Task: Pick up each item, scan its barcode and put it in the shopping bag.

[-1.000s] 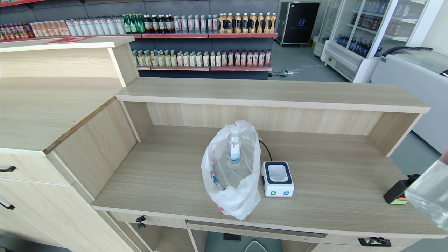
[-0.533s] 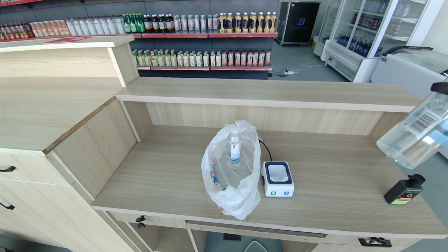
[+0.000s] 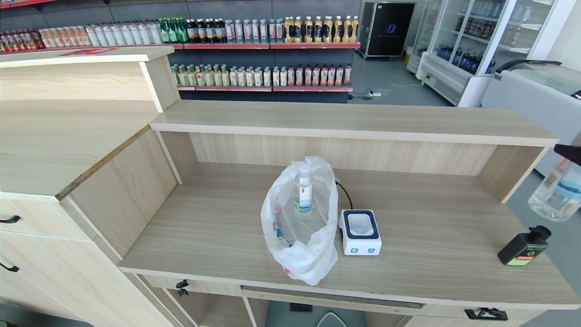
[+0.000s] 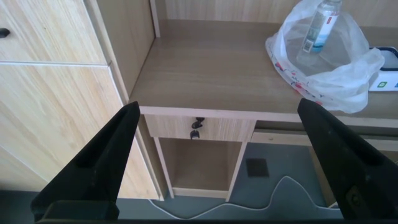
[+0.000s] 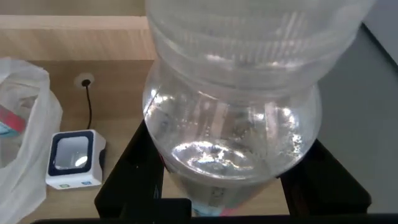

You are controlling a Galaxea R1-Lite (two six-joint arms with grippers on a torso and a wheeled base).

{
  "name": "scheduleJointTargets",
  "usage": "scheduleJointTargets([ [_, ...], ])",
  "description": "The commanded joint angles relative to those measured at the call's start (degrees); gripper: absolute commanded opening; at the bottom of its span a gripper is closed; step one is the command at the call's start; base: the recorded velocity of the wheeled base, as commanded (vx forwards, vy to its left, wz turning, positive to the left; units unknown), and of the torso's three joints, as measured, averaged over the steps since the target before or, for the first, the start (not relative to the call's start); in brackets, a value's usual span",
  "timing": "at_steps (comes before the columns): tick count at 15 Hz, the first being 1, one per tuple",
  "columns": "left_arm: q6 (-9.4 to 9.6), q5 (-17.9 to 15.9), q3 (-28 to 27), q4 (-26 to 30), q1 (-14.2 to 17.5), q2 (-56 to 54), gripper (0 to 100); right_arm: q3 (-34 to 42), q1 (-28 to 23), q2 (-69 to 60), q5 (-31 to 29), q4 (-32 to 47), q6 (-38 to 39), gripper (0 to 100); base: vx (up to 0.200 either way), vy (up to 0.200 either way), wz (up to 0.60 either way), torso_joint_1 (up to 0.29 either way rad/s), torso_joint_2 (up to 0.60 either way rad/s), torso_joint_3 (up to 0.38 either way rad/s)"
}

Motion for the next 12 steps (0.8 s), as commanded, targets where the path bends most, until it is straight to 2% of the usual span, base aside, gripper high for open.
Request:
scheduleJointTargets([
  [1,0.02,0.0,0.0,0.0,0.0,0.1,100,0.5,-0.2,3.0,-1.4,-1.2,-1.3,0,0.000,0.000,0.00,0.000,0.00,0.000],
  [5,0.02,0.0,0.0,0.0,0.0,0.1,100,1.0,-0.8,5.6,-1.4,-5.1,-7.7,0,0.000,0.000,0.00,0.000,0.00,0.000],
  [7,0.02,0.0,0.0,0.0,0.0,0.1,100,1.7,-0.4,6.6,-1.3,-6.1,-8.5,0,0.000,0.000,0.60,0.000,0.00,0.007],
  [8,0.02,0.0,0.0,0.0,0.0,0.1,100,2.3,0.7,7.5,-1.3,-7.8,-11.4,0,0.000,0.000,0.60,0.002,0.00,0.002],
  [12,0.02,0.0,0.0,0.0,0.0,0.1,100,6.5,5.2,13.0,-0.9,-18.8,-18.1,0,0.000,0.000,0.60,0.006,0.00,0.002],
])
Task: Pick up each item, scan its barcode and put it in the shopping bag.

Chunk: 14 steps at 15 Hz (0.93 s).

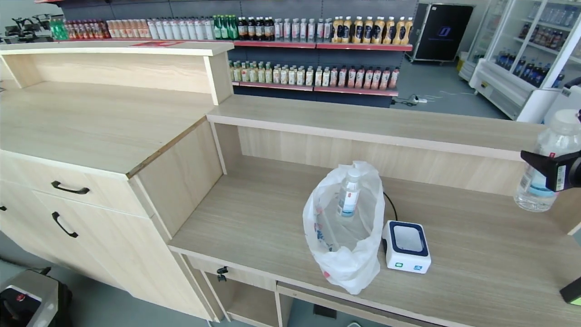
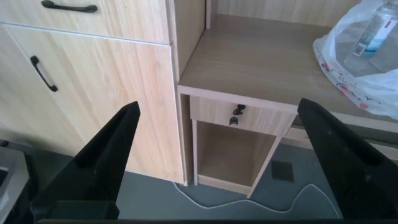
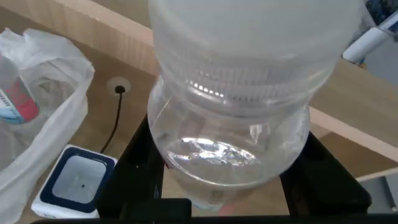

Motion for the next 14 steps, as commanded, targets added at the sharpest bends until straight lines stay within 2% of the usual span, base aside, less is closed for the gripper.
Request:
scheduleJointTargets([
  [1,-0.01,0.0,0.0,0.0,0.0,0.1,100,3.8,2.5,4.7,2.4,-5.0,-1.2,0,0.000,0.000,0.00,0.000,0.00,0.000],
  [3,-0.01,0.0,0.0,0.0,0.0,0.1,100,7.1,2.5,8.7,12.1,-13.4,-5.9,0,0.000,0.000,0.00,0.000,0.00,0.000],
  [5,-0.01,0.0,0.0,0.0,0.0,0.1,100,8.1,2.5,11.5,18.8,-16.8,-8.6,0,0.000,0.000,0.00,0.000,0.00,0.000],
  [8,-0.01,0.0,0.0,0.0,0.0,0.1,100,8.3,1.5,15.9,24.4,-20.0,-17.2,0,0.000,0.000,0.00,0.000,0.00,0.000],
  [14,-0.01,0.0,0.0,0.0,0.0,0.1,100,7.8,0.8,19.6,32.0,-23.6,-23.3,0,0.000,0.000,0.00,0.000,0.00,0.000],
])
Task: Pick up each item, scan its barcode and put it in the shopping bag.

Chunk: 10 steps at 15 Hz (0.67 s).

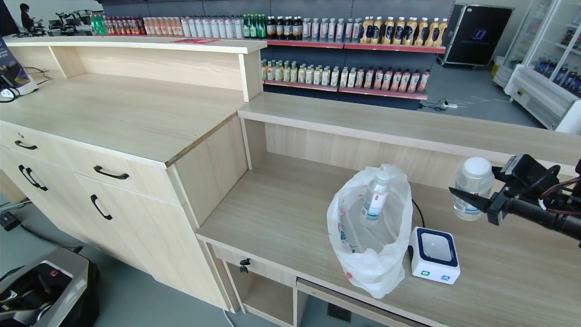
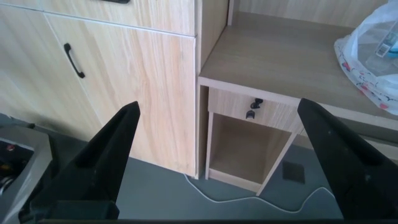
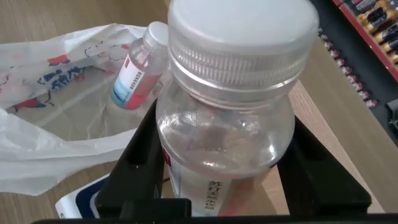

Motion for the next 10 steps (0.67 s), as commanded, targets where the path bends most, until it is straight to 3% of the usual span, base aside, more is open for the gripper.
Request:
scheduleJointTargets([
  [1,-0.01,0.0,0.0,0.0,0.0,0.1,100,-0.1,-0.3,1.7,1.8,-0.2,-0.6,0,0.000,0.000,0.00,0.000,0.00,0.000],
  [6,-0.01,0.0,0.0,0.0,0.0,0.1,100,-2.6,-0.3,4.1,10.5,-0.1,-4.5,0,0.000,0.000,0.00,0.000,0.00,0.000],
  [10,-0.01,0.0,0.0,0.0,0.0,0.1,100,-3.9,-0.4,5.0,11.1,0.4,-9.9,0,0.000,0.000,0.00,0.000,0.00,0.000],
])
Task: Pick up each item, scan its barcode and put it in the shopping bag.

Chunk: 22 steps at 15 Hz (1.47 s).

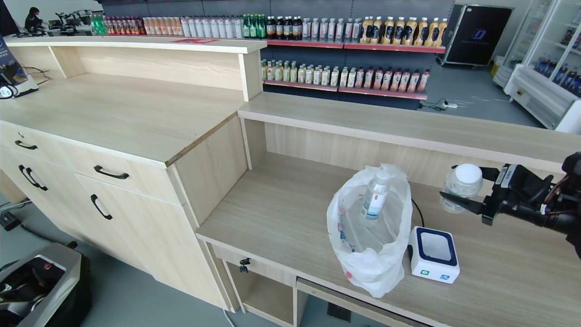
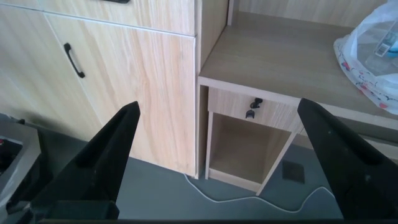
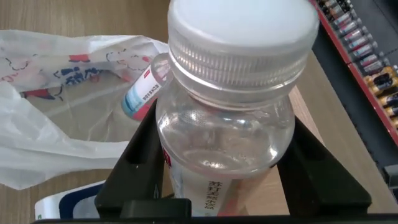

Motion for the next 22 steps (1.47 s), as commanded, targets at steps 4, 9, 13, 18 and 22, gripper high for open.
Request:
scheduleJointTargets([
  [4,-0.01,0.0,0.0,0.0,0.0,0.1,100,-0.3,0.0,3.2,2.9,0.3,-7.5,0,0.000,0.000,0.00,0.000,0.00,0.000],
  [9,-0.01,0.0,0.0,0.0,0.0,0.1,100,-0.6,0.4,7.0,3.2,0.0,-9.7,0,0.000,0.000,0.00,0.000,0.00,0.000],
  [13,-0.01,0.0,0.0,0.0,0.0,0.1,100,-1.1,0.8,8.8,4.8,-0.3,-11.0,0,0.000,0.000,0.00,0.000,0.00,0.000],
  [18,-0.01,0.0,0.0,0.0,0.0,0.1,100,-1.7,0.8,9.6,5.4,-0.2,-12.6,0,0.000,0.000,0.00,0.000,0.00,0.000],
  [22,-0.01,0.0,0.0,0.0,0.0,0.1,100,-1.7,1.1,10.2,5.6,-0.1,-13.5,0,0.000,0.000,0.00,0.000,0.00,0.000],
])
